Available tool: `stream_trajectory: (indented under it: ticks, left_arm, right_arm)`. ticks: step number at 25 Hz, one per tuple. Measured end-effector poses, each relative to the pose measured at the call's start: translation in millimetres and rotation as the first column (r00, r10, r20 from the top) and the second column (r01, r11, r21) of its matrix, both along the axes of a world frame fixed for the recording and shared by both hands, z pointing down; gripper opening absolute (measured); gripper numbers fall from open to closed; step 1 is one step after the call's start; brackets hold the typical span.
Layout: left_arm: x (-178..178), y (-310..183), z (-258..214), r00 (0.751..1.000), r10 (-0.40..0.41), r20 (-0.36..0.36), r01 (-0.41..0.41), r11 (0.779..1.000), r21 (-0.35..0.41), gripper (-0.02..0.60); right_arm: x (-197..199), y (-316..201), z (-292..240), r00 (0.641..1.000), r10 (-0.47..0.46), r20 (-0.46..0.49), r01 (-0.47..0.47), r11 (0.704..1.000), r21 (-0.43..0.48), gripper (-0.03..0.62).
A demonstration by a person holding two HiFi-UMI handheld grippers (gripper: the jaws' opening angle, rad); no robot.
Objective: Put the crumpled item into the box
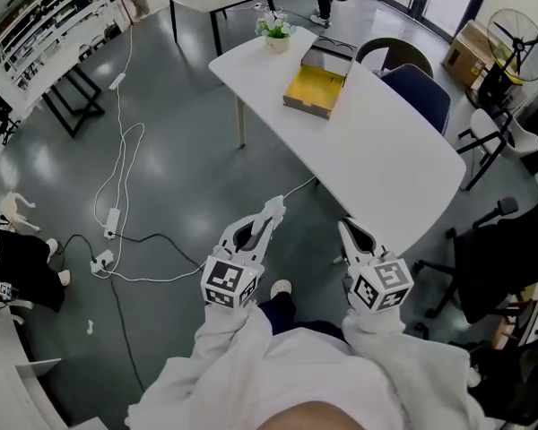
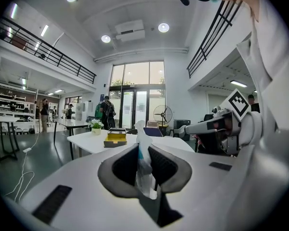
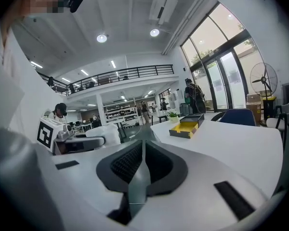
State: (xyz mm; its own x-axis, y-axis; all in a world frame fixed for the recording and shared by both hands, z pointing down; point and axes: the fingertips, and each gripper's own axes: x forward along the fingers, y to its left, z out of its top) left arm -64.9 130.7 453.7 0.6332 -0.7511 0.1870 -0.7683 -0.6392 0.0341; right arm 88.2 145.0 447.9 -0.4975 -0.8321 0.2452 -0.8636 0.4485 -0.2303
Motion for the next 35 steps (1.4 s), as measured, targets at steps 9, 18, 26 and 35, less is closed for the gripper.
stream_trajectory:
  ticks: [9,18,26,35]
  left_arm:
    - [-14.0,-40.4,2.3,0.999,0.034,-0.003,-0.034,0.999,0.005,0.051]
    - [-30.7,-54.2,12.2,0.999,0.044,-0.003,-0.044,0.999,-0.014,0.051]
    - [-32.4,-52.5,18.0,0.999,0.047,-0.011,-0.047,0.998,-0.035,0.051]
    - [-34.1,-79.0,24.4,0.999,0.038,0.002,-0.038,0.998,-0.048,0.051]
  right_arm:
    - [-17.7,-38.6,1.4,1.000,0.021,0.000,-0.021,1.000,0.007,0.043]
    - [-35.4,-53.6,9.7,1.000,0.020,-0.003,-0.020,1.000,-0.014,0.043]
    - [-37.8,-56.5,15.8,1.000,0.007,-0.014,-0.008,0.999,-0.042,0.043]
    - [-36.9,-87.1,22.2,1.000,0.007,0.005,-0.007,0.999,-0.051,0.043]
